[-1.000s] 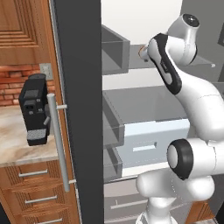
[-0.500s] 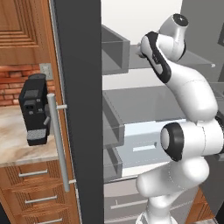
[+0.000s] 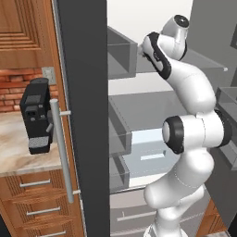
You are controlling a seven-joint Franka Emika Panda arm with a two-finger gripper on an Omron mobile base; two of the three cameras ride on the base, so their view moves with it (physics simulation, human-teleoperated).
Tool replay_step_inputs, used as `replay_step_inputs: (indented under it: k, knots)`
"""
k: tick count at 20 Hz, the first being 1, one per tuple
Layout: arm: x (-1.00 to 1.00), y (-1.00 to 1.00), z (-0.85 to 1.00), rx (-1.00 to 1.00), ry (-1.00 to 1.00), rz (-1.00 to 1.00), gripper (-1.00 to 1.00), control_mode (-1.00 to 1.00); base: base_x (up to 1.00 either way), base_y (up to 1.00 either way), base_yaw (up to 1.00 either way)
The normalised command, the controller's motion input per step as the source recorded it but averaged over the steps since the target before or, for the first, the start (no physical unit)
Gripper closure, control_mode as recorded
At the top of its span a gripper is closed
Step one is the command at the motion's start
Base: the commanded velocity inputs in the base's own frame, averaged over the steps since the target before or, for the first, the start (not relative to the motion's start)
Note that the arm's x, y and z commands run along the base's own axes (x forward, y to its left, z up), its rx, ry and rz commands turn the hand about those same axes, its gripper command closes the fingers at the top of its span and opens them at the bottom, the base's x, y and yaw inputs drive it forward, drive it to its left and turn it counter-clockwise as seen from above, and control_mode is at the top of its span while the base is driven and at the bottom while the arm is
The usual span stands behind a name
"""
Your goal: Pick the mango and tangerine from the fridge and place them inside the tupperware on the counter.
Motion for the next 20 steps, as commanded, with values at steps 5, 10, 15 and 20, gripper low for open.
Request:
replay_step_inputs:
  k: [5, 10, 15, 20]
  knots:
    - [0.17, -0.08, -0.13, 0.0, 0.0, -0.01, -1.0, -1.0, 0.0, 0.0, 0.0]
    - [0.0, -0.08, -0.28, 0.0, 0.0, -0.03, -1.0, -1.0, 0.0, 0.0, 0.0]
    - [0.05, -0.03, -0.4, 0.0, 0.0, -0.04, -1.0, -1.0, 0.0, 0.0, 0.0]
    - [0.29, 0.0, -0.47, 0.0, 0.0, -0.03, 1.0, -1.0, 0.0, 0.0, 0.0]
